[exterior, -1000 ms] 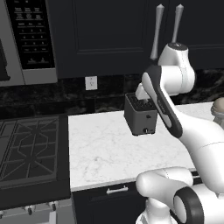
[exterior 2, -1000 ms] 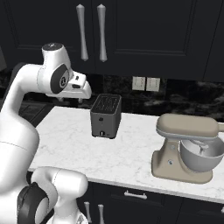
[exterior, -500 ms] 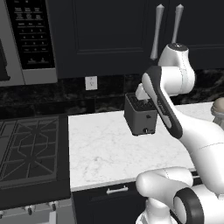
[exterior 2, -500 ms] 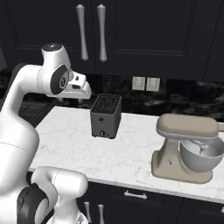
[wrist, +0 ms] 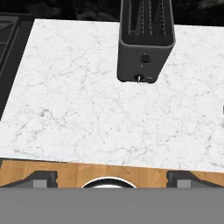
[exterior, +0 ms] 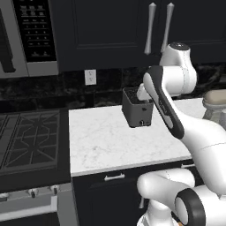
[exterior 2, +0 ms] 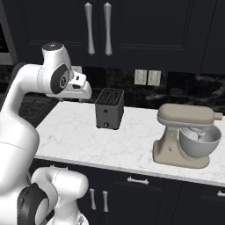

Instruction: Navigate to the fridge.

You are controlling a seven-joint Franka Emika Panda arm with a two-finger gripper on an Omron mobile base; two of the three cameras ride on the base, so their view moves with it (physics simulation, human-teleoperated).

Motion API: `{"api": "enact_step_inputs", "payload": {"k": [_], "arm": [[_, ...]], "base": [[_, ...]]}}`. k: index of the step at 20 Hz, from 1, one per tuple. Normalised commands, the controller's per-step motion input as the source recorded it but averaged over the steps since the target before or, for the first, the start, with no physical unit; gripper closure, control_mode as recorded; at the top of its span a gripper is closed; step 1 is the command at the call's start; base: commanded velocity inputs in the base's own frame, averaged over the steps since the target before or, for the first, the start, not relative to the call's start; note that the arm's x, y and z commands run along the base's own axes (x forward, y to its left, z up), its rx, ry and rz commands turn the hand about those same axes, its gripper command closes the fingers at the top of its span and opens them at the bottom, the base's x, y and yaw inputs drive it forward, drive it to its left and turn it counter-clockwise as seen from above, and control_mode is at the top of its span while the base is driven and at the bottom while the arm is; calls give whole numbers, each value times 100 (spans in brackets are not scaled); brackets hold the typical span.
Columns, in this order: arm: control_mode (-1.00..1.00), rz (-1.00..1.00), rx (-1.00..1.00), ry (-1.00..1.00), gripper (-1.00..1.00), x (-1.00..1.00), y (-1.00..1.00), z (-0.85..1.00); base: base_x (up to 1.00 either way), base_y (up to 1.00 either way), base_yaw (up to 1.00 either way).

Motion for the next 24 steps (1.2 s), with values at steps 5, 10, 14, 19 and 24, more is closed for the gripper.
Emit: {"api": "enact_step_inputs", "payload": {"k": [5, 10, 14, 19, 24], "arm": [[100, 0, 0, 0, -100, 0, 0, 0], [100, 0, 0, 0, -100, 0, 0, 0], [100, 0, 0, 0, -100, 0, 0, 0], [100, 0, 0, 0, -100, 0, 0, 0], [100, 0, 0, 0, -100, 0, 0, 0]], "base": [[-4, 30, 22], [0, 58, 49], [0, 66, 61], [-4, 69, 58], [-1, 67, 59]]}}
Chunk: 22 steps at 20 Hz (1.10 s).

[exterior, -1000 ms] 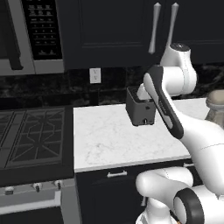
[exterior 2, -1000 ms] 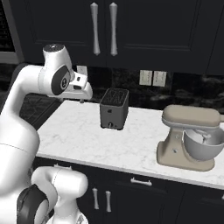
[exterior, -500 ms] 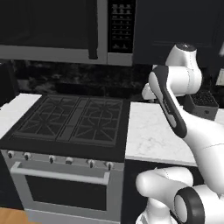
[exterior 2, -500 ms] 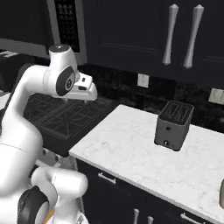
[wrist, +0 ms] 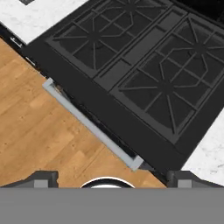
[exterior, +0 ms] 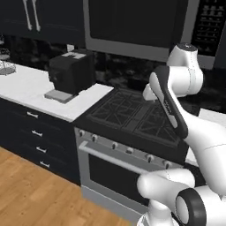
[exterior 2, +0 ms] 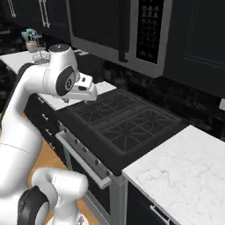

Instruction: Navigate to the fridge.

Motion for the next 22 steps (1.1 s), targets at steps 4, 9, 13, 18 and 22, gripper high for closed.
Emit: {"api": "enact_step_inputs", "payload": {"k": [4, 9, 13, 18, 22], "arm": [[100, 0, 0, 0, -100, 0, 0, 0], [100, 0, 0, 0, -100, 0, 0, 0], [100, 0, 0, 0, -100, 0, 0, 0], [100, 0, 0, 0, -100, 0, 0, 0], [100, 0, 0, 0, -100, 0, 0, 0]], "base": [[0, 64, 60], [-2, 61, 60], [-2, 62, 61], [-8, 73, 58], [0, 74, 55]]}}
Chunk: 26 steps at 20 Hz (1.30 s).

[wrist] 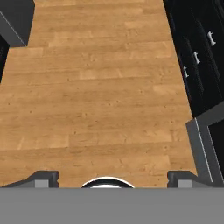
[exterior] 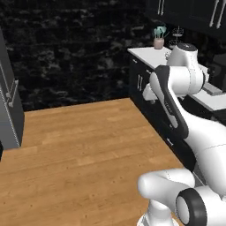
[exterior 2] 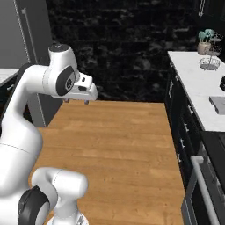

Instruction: Navigate to the fridge.

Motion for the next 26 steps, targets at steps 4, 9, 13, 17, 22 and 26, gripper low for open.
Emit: {"api": "enact_step_inputs", "payload": {"k": [4, 9, 13, 17, 22, 26], "arm": [[100, 0, 0, 0, -100, 0, 0, 0], [100, 0, 0, 0, -100, 0, 0, 0], [100, 0, 0, 0, -100, 0, 0, 0], [100, 0, 0, 0, -100, 0, 0, 0], [100, 0, 0, 0, -100, 0, 0, 0], [100, 0, 0, 0, -100, 0, 0, 0]], "base": [[7, 23, 15], [21, 7, 0], [100, 38, 0], [100, 39, 0], [100, 33, 1], [100, 1, 6]]}}
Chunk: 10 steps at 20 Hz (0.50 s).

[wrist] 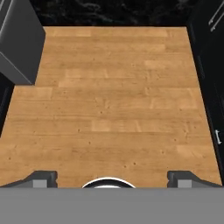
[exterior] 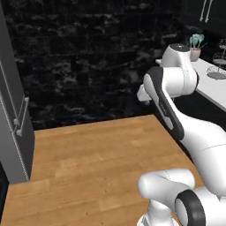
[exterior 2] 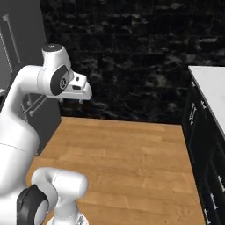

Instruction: Navigate to the fridge.

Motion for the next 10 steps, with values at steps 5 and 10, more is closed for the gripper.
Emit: {"api": "enact_step_inputs", "payload": {"k": [5, 10], "arm": [[100, 0, 0, 0, -100, 0, 0, 0], [100, 0, 0, 0, -100, 0, 0, 0]], "base": [[100, 0, 6], [100, 0, 6]]}}
